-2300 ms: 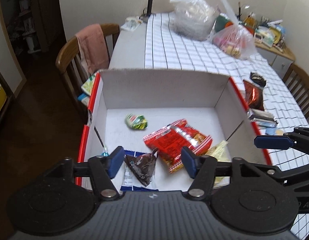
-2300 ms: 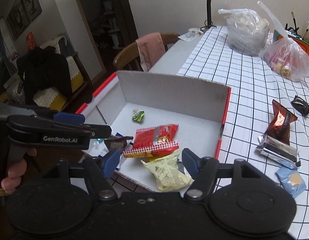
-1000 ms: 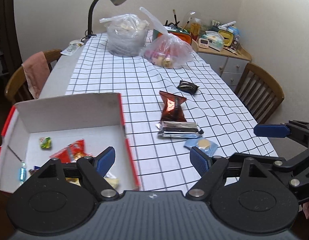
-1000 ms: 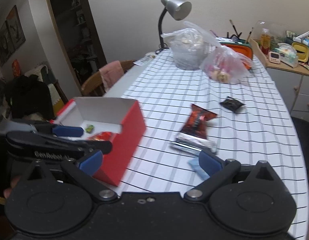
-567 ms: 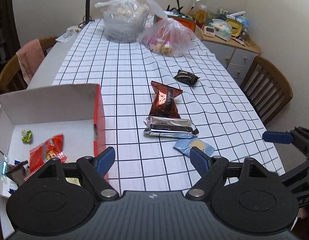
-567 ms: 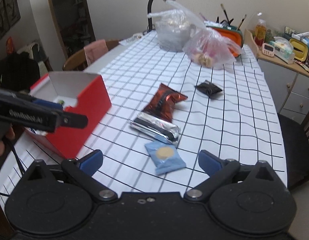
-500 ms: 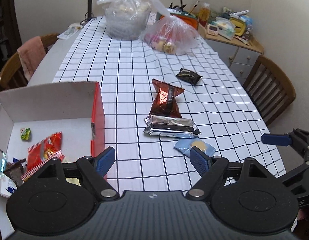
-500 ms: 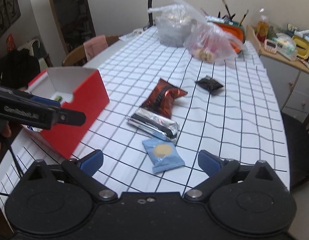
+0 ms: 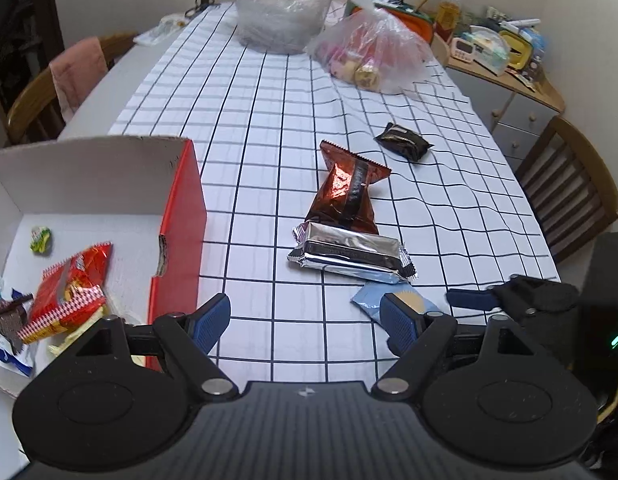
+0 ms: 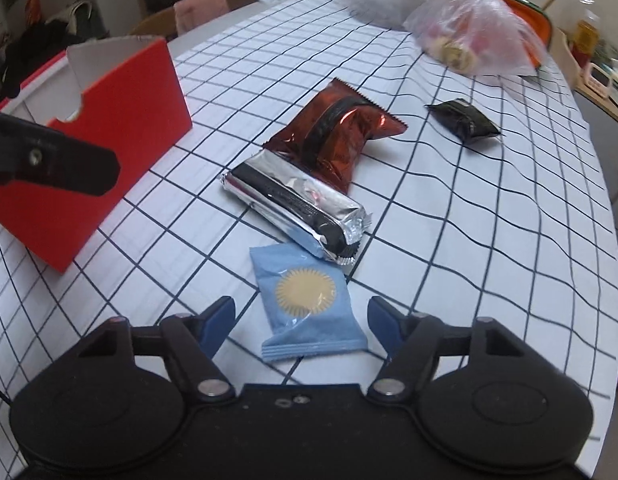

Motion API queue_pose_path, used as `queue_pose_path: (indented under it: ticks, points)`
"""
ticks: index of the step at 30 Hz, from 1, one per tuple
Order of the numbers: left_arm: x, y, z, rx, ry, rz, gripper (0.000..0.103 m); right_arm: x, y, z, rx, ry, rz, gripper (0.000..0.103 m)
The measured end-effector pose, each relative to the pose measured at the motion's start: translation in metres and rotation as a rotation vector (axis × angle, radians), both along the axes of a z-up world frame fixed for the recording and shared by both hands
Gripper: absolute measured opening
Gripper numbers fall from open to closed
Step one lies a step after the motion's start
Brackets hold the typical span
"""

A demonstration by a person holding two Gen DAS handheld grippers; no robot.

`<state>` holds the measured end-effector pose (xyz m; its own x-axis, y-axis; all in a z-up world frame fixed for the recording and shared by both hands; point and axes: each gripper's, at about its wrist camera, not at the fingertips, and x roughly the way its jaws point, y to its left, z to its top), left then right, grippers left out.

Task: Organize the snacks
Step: 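Grasp the blue cookie packet with the right gripper while the left approaches the silver bar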

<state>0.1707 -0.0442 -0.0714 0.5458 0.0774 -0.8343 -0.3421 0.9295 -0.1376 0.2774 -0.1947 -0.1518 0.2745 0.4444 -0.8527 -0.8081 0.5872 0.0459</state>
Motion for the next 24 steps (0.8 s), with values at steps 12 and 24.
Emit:
queue_pose_path:
  ticks: [12, 24]
  points:
    - [0.047, 0.021, -0.025, -0.211, 0.121, 0.143, 0.082, 0.005, 0.006, -0.013, -0.045, 0.012, 0.064, 0.062]
    - [0.096, 0.029, -0.056, -0.364, 0.211, 0.344, 0.082, 0.007, -0.015, -0.002, 0.01, 0.049, 0.045, 0.044]
